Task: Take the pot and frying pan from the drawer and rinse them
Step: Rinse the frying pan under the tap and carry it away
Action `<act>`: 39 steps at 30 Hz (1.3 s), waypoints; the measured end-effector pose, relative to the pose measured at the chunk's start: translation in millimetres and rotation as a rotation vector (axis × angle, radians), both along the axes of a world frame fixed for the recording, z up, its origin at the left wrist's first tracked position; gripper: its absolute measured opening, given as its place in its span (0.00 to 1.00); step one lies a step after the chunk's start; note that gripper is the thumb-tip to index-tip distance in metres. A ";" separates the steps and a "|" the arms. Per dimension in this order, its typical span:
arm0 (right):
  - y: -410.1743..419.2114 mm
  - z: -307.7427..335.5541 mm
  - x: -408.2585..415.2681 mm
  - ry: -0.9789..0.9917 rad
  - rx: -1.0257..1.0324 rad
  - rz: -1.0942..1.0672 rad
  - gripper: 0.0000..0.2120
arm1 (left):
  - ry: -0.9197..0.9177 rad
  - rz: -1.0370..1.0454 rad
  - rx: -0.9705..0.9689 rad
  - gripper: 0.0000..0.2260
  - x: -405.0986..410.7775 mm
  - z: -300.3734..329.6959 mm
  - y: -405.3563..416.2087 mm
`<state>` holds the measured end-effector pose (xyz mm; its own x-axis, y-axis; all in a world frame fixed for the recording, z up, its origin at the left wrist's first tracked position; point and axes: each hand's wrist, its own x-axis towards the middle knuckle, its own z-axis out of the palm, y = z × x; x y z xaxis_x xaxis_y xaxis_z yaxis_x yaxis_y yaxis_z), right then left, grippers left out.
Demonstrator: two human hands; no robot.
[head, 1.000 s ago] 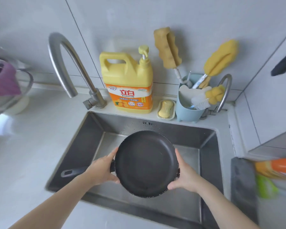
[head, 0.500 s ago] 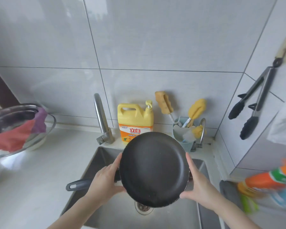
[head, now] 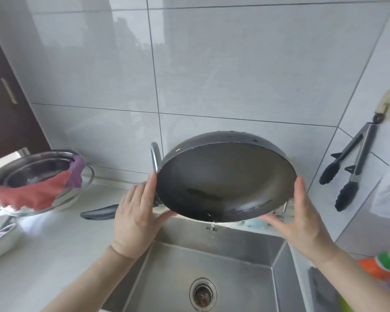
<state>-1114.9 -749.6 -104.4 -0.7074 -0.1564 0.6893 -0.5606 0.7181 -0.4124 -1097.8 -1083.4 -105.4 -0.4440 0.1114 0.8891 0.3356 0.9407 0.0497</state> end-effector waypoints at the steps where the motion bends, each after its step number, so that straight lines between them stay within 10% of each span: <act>1: -0.9 10.0 -2.2 0.040 -0.001 -0.006 0.58 | 0.053 0.014 -0.005 0.41 -1.9 9.0 -2.7; 5: -8.0 49.0 -7.9 0.026 -0.087 0.023 0.45 | 0.218 0.017 -0.032 0.40 -8.1 44.7 -11.5; 16: -12.7 71.9 -21.3 0.252 -0.016 0.082 0.47 | 0.260 0.037 -0.078 0.43 -8.8 74.9 -17.3; 23: 0.3 66.7 -25.5 -0.500 0.022 0.145 0.67 | -0.655 -0.081 0.057 0.62 -13.8 68.4 -17.5; 27: 13.3 54.1 -30.9 -0.891 0.026 0.263 0.65 | -1.248 -0.269 0.217 0.55 -24.4 59.6 -16.0; 39: 21.9 29.5 -7.3 -1.101 -0.084 0.323 0.55 | -1.527 -0.404 0.185 0.46 -31.5 53.0 -11.2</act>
